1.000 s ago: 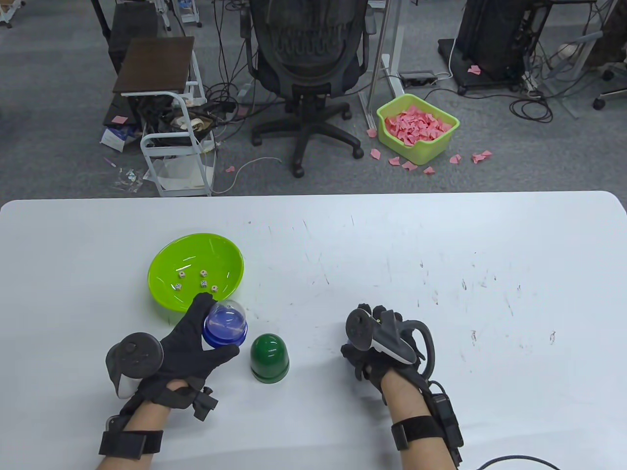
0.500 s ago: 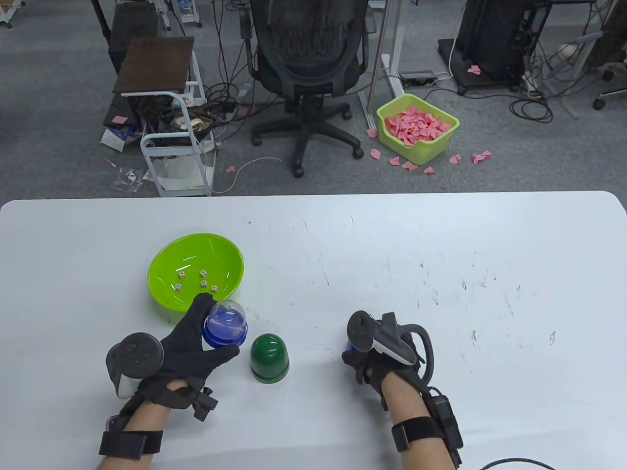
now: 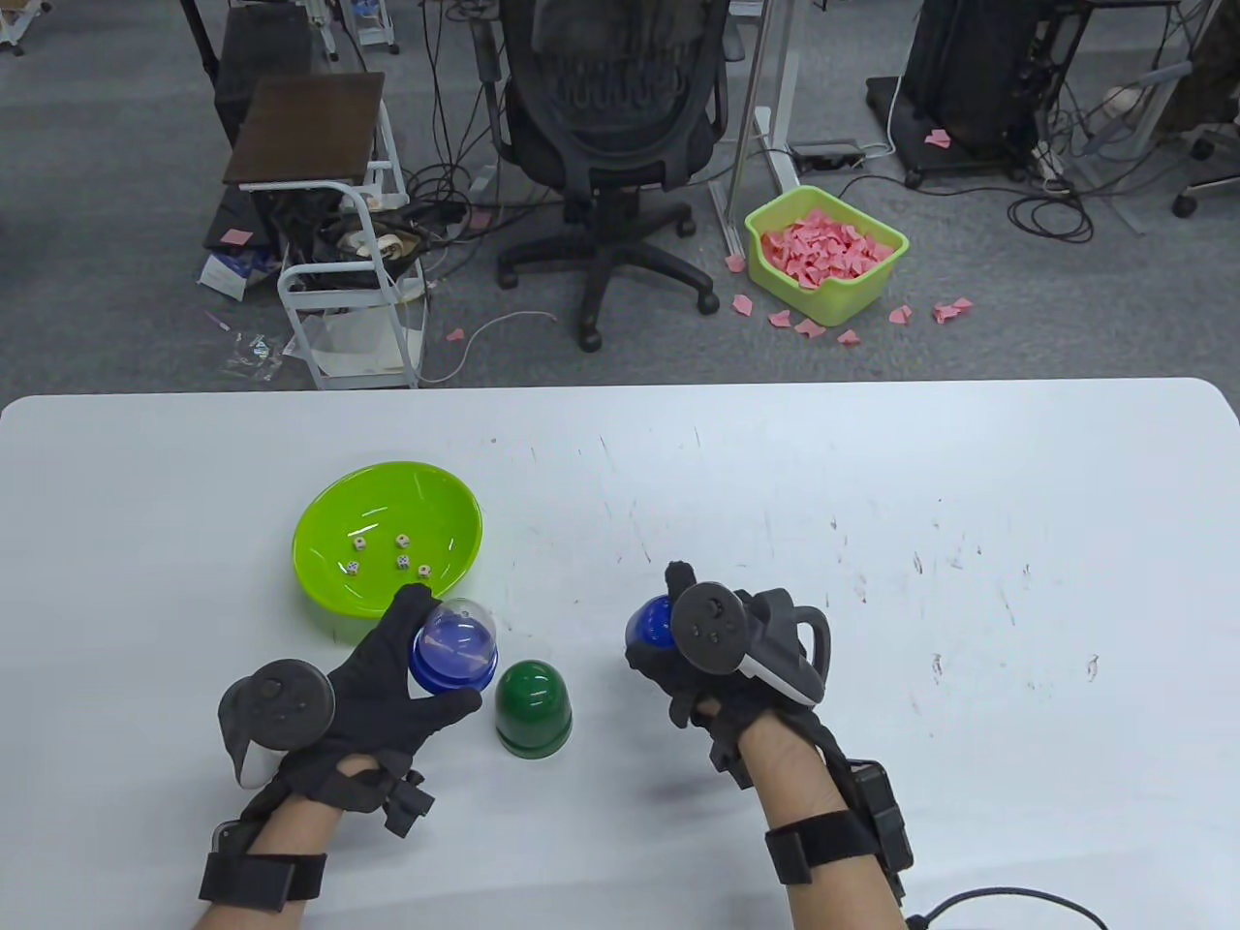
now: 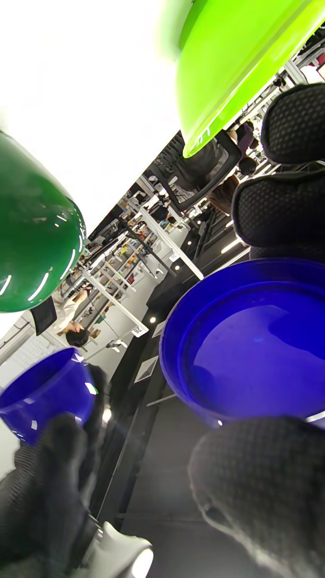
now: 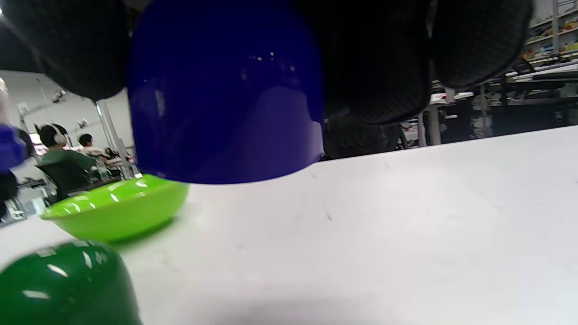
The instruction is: Pour dice into bowl
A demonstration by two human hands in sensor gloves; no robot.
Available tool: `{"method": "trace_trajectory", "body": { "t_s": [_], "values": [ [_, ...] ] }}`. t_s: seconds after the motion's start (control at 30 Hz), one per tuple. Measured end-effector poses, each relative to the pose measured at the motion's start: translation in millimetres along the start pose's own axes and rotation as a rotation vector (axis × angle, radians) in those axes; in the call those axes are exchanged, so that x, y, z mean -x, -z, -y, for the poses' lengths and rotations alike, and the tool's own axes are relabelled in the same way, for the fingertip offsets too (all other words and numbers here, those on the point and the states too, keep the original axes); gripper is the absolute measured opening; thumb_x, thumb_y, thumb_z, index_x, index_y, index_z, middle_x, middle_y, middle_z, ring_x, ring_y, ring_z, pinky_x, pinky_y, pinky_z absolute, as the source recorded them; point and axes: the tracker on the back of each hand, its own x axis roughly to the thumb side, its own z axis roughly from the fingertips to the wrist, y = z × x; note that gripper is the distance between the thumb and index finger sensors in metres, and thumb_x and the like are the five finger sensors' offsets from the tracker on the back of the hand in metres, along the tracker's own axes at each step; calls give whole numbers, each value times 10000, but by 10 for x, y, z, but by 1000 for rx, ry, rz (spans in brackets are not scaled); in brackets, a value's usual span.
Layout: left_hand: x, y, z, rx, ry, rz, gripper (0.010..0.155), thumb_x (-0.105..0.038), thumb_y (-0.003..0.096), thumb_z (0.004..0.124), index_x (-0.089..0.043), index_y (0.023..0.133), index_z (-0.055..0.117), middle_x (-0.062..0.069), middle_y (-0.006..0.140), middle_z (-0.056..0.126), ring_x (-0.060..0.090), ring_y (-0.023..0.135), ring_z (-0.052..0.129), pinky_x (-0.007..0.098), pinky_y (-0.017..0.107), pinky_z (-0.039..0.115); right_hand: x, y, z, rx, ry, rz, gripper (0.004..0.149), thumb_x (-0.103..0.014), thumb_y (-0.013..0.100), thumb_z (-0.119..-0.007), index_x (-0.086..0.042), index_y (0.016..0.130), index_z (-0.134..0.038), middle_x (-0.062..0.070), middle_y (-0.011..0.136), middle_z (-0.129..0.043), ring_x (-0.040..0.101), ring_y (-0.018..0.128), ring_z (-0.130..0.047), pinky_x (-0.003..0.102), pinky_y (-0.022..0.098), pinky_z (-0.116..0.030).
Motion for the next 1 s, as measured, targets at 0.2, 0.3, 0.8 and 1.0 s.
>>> {"method": "trace_trajectory", "body": {
  "t_s": [0.2, 0.3, 0.8, 1.0],
  "values": [
    [-6, 4, 24, 19, 8, -1, 1073, -643, 330, 948, -207, 1108, 351, 112, 1097, 662, 339, 904, 807, 603, 712, 687, -327, 101, 207, 59, 129, 89, 887, -598, 430, -800, 3, 1041, -573, 330, 896, -840, 539, 646, -889, 711, 528, -714],
    [-15, 8, 40, 30, 14, 0, 1074, -643, 330, 948, -207, 1108, 351, 111, 1096, 664, 337, 906, 807, 603, 713, 686, -516, 161, 251, 71, 161, 135, 885, -601, 433, -794, 3, 1041, -572, 327, 889, -847, 539, 644, -888, 711, 529, -712],
    [-47, 8, 52, 28, 29, 25, 1091, -632, 309, 964, -196, 1106, 360, 107, 1088, 677, 335, 909, 809, 608, 716, 684, -1233, 358, -3, -43, 139, 284, 882, -610, 438, -777, 1, 1041, -576, 319, 891, -848, 534, 642, -889, 708, 527, -715],
    [-53, 3, 40, 15, 16, 42, 1094, -637, 301, 961, -199, 1106, 364, 106, 1087, 680, 334, 911, 808, 609, 717, 683, -1331, 368, -121, -90, 96, 305, 884, -617, 439, -769, 3, 1040, -579, 316, 885, -854, 530, 637, -895, 704, 524, -719]
  ]
}}
